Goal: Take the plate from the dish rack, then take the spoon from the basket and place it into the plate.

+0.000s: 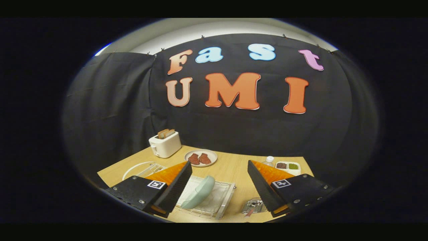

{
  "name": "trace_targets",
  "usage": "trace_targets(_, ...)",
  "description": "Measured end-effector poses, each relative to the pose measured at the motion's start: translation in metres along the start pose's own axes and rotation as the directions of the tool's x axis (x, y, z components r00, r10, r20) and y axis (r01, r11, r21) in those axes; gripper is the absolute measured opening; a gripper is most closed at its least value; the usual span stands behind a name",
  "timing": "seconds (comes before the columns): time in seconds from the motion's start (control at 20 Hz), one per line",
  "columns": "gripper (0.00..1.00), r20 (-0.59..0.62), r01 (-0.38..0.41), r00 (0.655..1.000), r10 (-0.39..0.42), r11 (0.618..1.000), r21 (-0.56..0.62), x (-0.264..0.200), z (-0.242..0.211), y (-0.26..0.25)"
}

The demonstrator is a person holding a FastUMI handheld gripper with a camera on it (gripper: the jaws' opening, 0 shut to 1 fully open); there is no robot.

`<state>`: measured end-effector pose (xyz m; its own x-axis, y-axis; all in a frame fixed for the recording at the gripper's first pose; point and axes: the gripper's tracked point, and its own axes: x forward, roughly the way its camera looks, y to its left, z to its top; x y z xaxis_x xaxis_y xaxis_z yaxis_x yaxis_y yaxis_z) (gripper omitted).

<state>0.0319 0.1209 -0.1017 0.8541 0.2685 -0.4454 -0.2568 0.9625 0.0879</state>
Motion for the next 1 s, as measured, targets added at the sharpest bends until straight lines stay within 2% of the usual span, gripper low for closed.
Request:
trace_targets(0.25,1.00,-0.186,-0.048,0.981,0.055,0.998,0.044,0.026,-0.037,0.016)
trace_targets(0.55,0.95,-0.386,-0.061,0.918,0.092,0.994,0.092,0.047,-0.083,0.031)
trace_targets(0.85,0.73,-0.555,-0.044,0.830,0.062,0.998,0.046,0.064,-0.127,0.040)
trace_targets(0.95,0.63,-0.612,-0.021,0.790,0.034,0.999,0.029,0.064,-0.141,0.039)
trace_targets(1.0,0.59,-0.657,-0.015,0.754,0.027,1.000,0.025,0.061,-0.152,0.041)
